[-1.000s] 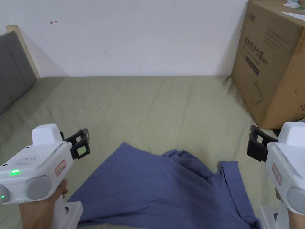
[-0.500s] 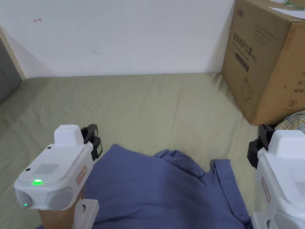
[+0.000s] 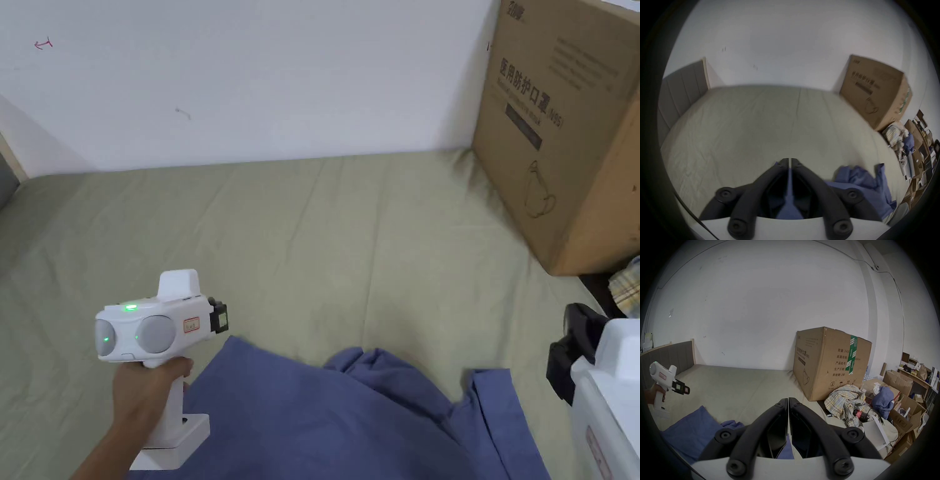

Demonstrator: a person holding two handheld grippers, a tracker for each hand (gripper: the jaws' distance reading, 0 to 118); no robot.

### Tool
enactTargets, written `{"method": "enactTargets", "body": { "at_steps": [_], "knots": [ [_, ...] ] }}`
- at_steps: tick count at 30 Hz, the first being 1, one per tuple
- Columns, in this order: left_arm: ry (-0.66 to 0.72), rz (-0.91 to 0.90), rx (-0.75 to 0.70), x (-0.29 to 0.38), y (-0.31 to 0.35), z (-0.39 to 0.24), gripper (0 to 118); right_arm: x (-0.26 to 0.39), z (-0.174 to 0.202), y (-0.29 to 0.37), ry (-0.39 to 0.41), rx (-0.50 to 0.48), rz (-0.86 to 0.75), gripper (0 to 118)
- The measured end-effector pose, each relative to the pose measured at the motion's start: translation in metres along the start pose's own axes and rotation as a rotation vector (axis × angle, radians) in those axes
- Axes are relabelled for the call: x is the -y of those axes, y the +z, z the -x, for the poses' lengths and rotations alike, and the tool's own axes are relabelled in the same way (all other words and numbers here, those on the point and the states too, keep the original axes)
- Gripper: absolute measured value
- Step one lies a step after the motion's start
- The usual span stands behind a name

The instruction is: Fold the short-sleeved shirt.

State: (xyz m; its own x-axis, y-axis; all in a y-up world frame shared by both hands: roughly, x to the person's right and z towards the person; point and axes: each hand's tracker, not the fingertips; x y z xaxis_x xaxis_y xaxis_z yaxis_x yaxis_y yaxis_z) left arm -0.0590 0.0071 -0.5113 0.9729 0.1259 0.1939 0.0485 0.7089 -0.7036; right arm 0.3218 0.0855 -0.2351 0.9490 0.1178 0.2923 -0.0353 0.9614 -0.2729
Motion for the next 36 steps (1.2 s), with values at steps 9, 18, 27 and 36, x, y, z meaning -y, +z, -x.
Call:
{"method": "enactTargets", "body": {
  "at_steps": [9,18,27,36],
  "knots": [
    [-0.086,0.246,-0.12,0.016,-0.126,0.02,96,0.029,-0.003,-0.042,0.002,0.03,0.104,2],
    [-0.1,0.289,-0.101,0.033,-0.139,0.009,20,0.057,-0.024,-0.038,-0.01,0.087,0.202,2],
    [-0.047,0.135,-0.039,0.021,-0.051,-0.006,2,0.088,-0.054,-0.046,-0.158,-0.001,0.471,14],
    [-0.022,0.034,0.018,0.022,0.025,0.006,2,0.163,-0.043,-0.084,-0.127,-0.073,0.72,96]
  ]
}}
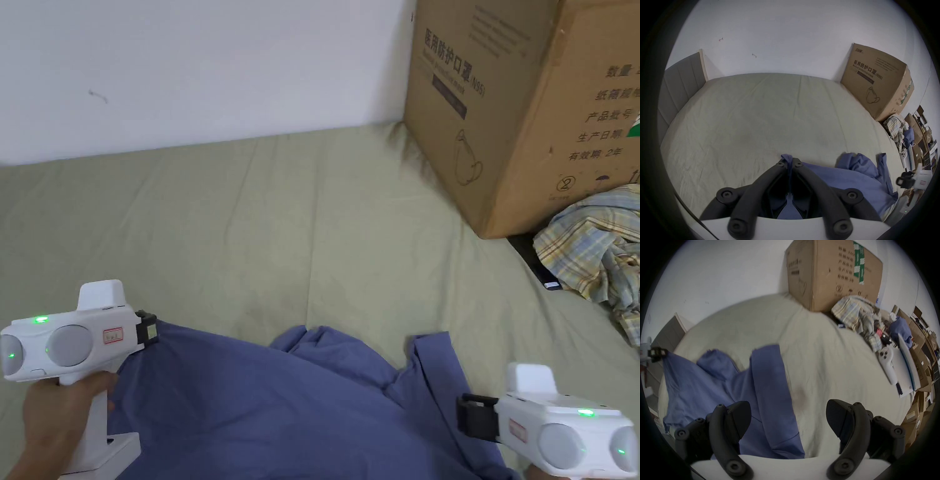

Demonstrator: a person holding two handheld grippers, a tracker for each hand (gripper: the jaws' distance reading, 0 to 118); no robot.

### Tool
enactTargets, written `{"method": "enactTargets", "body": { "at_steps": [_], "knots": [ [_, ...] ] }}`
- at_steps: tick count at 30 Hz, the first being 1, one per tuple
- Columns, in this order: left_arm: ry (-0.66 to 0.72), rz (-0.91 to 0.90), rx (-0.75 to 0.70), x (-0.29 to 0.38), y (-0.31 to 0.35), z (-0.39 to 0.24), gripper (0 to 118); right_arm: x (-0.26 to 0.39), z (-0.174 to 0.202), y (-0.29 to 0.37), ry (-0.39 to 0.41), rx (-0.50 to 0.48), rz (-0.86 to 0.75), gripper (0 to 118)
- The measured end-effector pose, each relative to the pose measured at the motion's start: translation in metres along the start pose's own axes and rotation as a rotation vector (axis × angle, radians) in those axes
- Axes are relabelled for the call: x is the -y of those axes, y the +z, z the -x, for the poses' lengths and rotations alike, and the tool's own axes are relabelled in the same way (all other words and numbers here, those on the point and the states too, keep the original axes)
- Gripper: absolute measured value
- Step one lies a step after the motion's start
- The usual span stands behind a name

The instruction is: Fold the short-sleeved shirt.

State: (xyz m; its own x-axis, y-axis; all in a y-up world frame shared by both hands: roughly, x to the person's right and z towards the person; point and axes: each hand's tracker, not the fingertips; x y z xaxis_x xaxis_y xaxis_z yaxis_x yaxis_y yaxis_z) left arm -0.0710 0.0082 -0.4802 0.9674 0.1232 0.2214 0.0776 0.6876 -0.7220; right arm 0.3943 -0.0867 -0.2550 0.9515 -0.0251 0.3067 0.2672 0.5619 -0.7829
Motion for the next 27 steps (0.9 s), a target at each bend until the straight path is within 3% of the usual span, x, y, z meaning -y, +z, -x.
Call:
{"method": "enactTargets", "body": {
  "at_steps": [4,6,8,10,11,12,17,18,20,23,27],
  "knots": [
    [-0.015,-0.019,0.002,0.004,0.021,-0.004,2,0.011,0.008,-0.024,0.005,-0.004,0.076,89],
    [-0.013,-0.021,0.004,0.007,0.022,-0.001,2,0.018,0.011,-0.032,-0.006,0.027,0.11,73],
    [-0.015,-0.018,-0.002,0.01,0.026,0.001,2,0.026,0.01,-0.035,-0.03,0.001,0.114,65],
    [-0.016,-0.018,-0.008,0.012,0.028,0.002,2,0.024,0.013,-0.028,-0.05,0.013,0.086,35],
    [-0.013,-0.018,-0.009,0.013,0.03,0.004,2,0.025,0.007,-0.039,-0.031,0.007,0.084,14],
    [-0.008,-0.019,-0.01,0.015,0.033,0.006,2,0.023,0.008,-0.037,-0.014,0.005,0.074,7],
    [0.018,-0.031,-0.018,0.024,0.049,0.01,2,0.023,0.022,-0.003,0.017,0.004,0.027,5],
    [0.025,-0.035,-0.018,0.025,0.053,0.012,2,0.019,0.027,0.011,-0.004,-0.06,-0.054,5],
    [0.036,-0.048,-0.016,0.027,0.062,0.015,2,0.016,0.034,0.038,0.001,-0.071,-0.094,5],
    [0.051,-0.077,-0.014,0.026,0.077,0.021,2,0.006,0.024,0.055,0.041,-0.077,-0.109,5],
    [0.062,-0.142,-0.015,0.021,0.105,0.03,2,-0.016,0.026,0.091,0.093,-0.133,-0.266,5]
  ]
}}
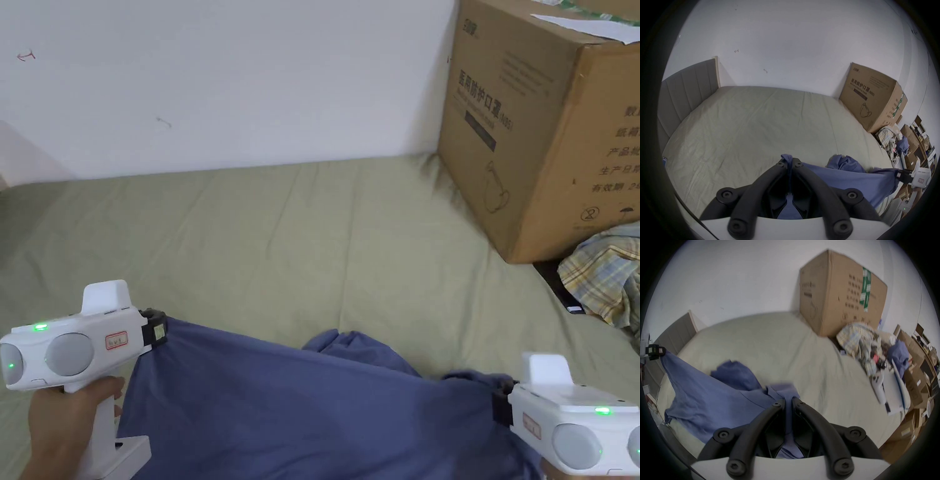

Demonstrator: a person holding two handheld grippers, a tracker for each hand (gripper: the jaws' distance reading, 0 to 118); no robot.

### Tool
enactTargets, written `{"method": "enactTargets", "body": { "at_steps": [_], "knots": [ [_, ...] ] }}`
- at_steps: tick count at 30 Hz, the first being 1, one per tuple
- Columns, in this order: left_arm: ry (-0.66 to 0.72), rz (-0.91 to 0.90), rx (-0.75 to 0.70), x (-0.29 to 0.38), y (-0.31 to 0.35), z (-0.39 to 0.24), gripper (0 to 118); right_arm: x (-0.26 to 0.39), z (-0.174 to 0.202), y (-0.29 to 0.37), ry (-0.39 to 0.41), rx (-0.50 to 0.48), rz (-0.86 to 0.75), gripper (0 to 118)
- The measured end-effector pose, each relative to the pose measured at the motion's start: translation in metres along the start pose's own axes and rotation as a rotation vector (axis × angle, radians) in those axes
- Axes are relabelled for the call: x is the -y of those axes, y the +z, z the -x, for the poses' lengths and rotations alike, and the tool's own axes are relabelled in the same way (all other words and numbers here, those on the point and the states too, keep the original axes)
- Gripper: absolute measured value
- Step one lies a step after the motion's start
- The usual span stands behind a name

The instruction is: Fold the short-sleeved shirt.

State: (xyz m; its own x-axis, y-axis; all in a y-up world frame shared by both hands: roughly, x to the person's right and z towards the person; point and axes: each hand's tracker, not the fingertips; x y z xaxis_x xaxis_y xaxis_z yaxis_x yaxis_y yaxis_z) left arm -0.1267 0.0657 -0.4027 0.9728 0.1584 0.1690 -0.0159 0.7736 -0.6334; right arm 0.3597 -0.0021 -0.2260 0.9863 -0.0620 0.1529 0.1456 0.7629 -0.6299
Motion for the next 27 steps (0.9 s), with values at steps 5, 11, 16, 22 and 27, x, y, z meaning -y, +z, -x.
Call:
{"method": "enactTargets", "body": {
  "at_steps": [5,11,16,22,27],
  "knots": [
    [0.009,-0.092,-0.021,-0.03,0.028,0.019,2,-0.065,0.024,0.039,0.054,-0.005,-0.176,5],
    [0.034,-0.206,-0.068,-0.082,0.071,0.035,2,-0.151,0.054,0.058,0.113,-0.007,-0.303,5],
    [0.017,-0.31,-0.12,-0.138,0.093,0.045,2,-0.229,0.062,0.06,0.072,-0.098,-0.433,5],
    [0.026,-0.398,-0.159,-0.211,0.109,0.05,2,-0.315,0.064,0.065,-0.004,-0.139,-0.544,5],
    [0.025,-0.482,-0.181,-0.275,0.113,0.045,2,-0.375,0.073,0.075,0.007,-0.154,-0.647,5]
  ]
}}
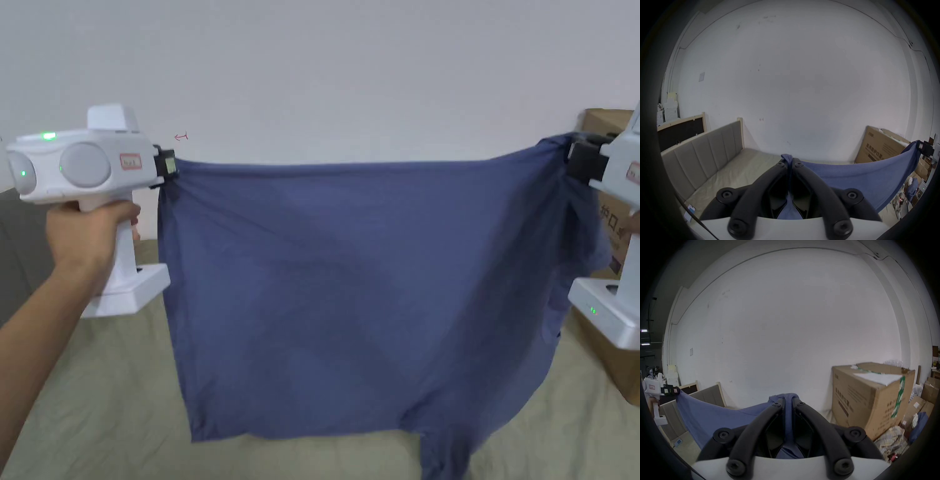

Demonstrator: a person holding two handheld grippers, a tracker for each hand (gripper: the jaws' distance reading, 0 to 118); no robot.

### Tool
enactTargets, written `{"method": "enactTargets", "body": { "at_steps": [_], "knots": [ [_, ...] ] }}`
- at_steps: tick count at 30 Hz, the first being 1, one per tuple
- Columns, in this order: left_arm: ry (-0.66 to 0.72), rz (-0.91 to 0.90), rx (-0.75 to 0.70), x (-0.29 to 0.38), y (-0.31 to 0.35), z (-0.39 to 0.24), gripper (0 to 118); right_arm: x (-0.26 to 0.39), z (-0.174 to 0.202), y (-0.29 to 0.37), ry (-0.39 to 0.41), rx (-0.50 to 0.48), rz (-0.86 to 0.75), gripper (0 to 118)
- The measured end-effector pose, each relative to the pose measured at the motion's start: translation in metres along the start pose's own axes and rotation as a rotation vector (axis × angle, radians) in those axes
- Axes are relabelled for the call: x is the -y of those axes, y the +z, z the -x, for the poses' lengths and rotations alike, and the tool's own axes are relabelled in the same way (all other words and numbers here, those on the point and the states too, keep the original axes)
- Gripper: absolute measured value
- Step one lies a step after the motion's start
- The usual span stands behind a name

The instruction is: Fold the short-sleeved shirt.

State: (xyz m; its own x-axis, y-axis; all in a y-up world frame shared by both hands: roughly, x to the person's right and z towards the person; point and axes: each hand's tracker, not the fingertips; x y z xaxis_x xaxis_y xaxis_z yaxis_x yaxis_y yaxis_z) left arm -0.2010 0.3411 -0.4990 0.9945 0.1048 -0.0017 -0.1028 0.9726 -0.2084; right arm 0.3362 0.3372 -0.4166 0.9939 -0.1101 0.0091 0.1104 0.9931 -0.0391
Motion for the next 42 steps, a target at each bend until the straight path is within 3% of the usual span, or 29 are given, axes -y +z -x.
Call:
{"method": "enactTargets", "body": {
  "at_steps": [6,12,23,30,36,42],
  "knots": [
    [0.013,-0.054,-0.008,-0.046,-0.033,-0.017,2,-0.035,-0.012,-0.04,0.025,0.01,-0.062,5],
    [0.012,-0.049,-0.021,-0.046,-0.084,-0.022,2,-0.032,-0.026,-0.082,0.071,0.02,-0.056,5],
    [0.04,0.169,-0.03,0.094,-0.148,-0.015,2,0.118,-0.045,-0.112,0.013,0.028,0.161,5],
    [0.049,0.295,-0.006,0.2,-0.126,0.005,2,0.221,-0.051,-0.069,-0.063,-0.002,0.31,5],
    [0.053,0.42,0.0,0.284,-0.065,0.029,2,0.278,-0.049,0.002,-0.079,-0.082,0.416,5],
    [0.056,0.535,-0.012,0.347,0.014,0.043,2,0.321,-0.048,0.082,-0.133,-0.096,0.525,5]
  ]
}}
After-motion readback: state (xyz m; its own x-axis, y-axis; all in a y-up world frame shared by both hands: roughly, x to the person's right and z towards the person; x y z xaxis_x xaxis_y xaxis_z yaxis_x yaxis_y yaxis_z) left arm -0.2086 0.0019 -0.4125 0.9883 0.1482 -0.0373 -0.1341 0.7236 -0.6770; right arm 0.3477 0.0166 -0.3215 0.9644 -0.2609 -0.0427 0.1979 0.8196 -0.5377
